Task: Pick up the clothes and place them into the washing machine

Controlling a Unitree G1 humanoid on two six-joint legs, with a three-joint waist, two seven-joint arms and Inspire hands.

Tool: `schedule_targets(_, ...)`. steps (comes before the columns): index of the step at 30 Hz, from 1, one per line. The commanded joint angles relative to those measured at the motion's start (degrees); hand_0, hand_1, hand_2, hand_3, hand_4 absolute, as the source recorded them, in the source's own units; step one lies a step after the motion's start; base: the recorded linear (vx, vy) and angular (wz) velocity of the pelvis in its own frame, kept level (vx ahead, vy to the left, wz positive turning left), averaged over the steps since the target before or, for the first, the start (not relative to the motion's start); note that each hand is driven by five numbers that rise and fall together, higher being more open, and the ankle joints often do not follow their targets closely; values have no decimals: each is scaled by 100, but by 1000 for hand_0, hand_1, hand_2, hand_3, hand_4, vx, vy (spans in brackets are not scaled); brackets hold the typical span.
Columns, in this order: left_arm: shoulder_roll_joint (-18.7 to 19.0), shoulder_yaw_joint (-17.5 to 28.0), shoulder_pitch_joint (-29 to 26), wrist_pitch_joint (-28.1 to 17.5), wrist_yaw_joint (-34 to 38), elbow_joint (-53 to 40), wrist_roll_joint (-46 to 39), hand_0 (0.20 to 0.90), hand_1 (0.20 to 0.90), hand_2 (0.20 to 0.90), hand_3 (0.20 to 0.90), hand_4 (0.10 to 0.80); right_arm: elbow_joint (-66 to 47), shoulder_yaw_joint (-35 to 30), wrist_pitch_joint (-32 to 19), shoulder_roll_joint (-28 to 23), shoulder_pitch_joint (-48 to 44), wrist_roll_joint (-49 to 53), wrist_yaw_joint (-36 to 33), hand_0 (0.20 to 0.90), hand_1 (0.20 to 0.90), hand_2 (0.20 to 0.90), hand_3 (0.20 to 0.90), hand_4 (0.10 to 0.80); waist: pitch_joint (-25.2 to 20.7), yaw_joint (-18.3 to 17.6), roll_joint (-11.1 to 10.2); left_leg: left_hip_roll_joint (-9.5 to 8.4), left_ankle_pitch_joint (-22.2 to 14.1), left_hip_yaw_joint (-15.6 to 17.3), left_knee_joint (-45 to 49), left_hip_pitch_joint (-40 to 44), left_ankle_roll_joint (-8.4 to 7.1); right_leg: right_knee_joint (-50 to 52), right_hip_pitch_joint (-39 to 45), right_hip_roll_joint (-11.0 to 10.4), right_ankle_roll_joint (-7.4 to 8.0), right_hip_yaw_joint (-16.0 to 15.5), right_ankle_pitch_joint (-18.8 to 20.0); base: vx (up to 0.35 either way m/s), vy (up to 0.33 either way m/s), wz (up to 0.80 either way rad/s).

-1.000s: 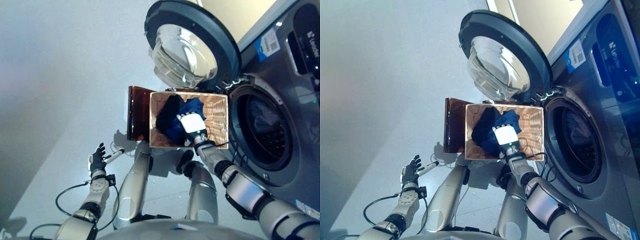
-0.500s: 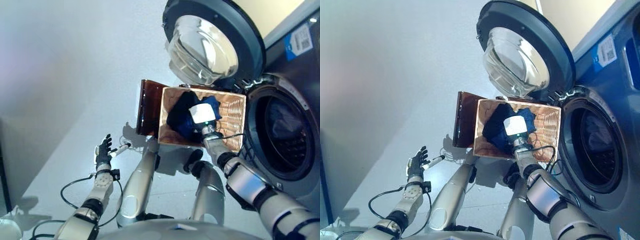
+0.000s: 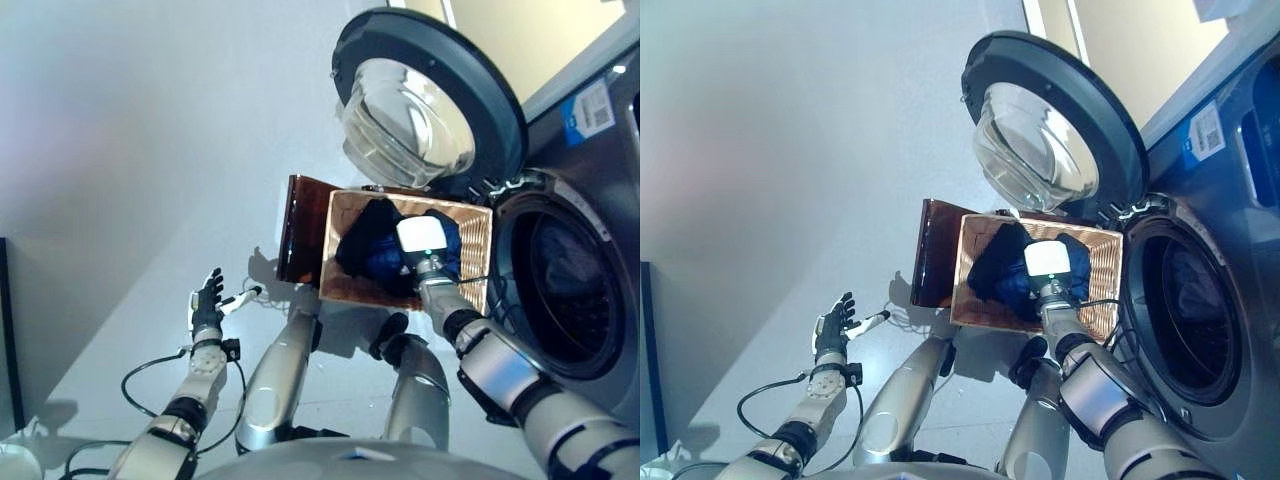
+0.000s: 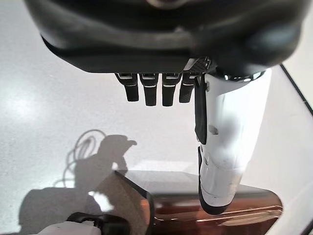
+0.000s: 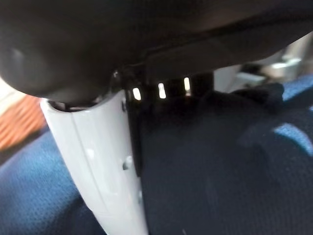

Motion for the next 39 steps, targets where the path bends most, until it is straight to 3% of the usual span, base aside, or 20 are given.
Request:
schedule_targets(1, 216, -36, -22, -277, 239, 135, -37, 900, 900, 900, 900, 800, -337, -295, -132, -673, -693, 635, -583, 200, 200, 200, 200, 300, -54, -145, 21, -152, -485, 206, 216, -32, -132, -1266, 369, 43, 258, 220, 1239, -83, 56, -13)
schedule_targets(7, 225, -59, 143, -370, 229, 189, -263, 900, 900, 900, 900, 800, -1415, -1150, -838, -715, -462, 2050, -693, 200, 200, 200, 200, 300, -101, -408, -32, -57, -480, 420, 115, 122, -122, -1514, 438, 147, 281, 412, 1372, 2, 23, -29)
schedule_targets(11, 148, -92, 264, -358, 176, 162, -336, 900, 900, 900, 900, 800, -1922, -2038, -1680, -339, 203, 3895, -476, 200, 200, 200, 200, 300, -147, -507, -7, -22, -490, 526, 79, 222, -110, -1618, 483, 174, 293, 476, 1397, 11, 20, -20)
schedule_targets(12, 149, -92, 264, -358, 176, 162, -336, 900, 900, 900, 900, 800, -1922, -2038, -1680, -339, 204, 3895, -476, 200, 200, 200, 200, 300, -147, -507, -7, -22, -490, 526, 79, 222, -110, -1618, 483, 174, 293, 476, 1397, 33, 21, -27)
schedule_targets(15, 92, -27, 320, -316, 112, 158, -287, 900, 900, 900, 900, 800, -1985, -2625, -2250, 89, 914, 5456, -110, 200, 200, 200, 200, 300, -201, -589, 53, -34, -517, 583, 50, 321, -102, -1674, 551, 167, 296, 526, 1376, 34, 19, -13)
schedule_targets(24, -58, 38, 305, -333, 42, 373, -227, 900, 900, 900, 900, 800, -1734, -3868, -3365, 1087, 1558, 8951, 1005, 200, 200, 200, 200, 300, -247, -738, 260, -68, -600, 686, 26, 396, -89, -1698, 538, 140, 298, 658, 1311, 27, 26, -7)
schedule_targets(32, -313, -275, 319, -432, -93, 343, -586, 900, 900, 900, 900, 800, -1749, -4608, -4052, 1524, 1475, 10631, 1263, 200, 200, 200, 200, 300, -262, -828, 511, -113, -635, 788, -16, 369, -67, -1771, 451, 121, 309, 803, 1326, 15, 36, -7)
schedule_targets(39, -409, -479, 443, -488, -256, 285, -798, 900, 900, 900, 900, 800, -1681, -5381, -4388, 1117, 990, 10939, 998, 200, 200, 200, 200, 300, -343, -827, 759, -157, -667, 836, -88, 383, -69, -1855, 444, 75, 341, 889, 1329, 42, 36, -6)
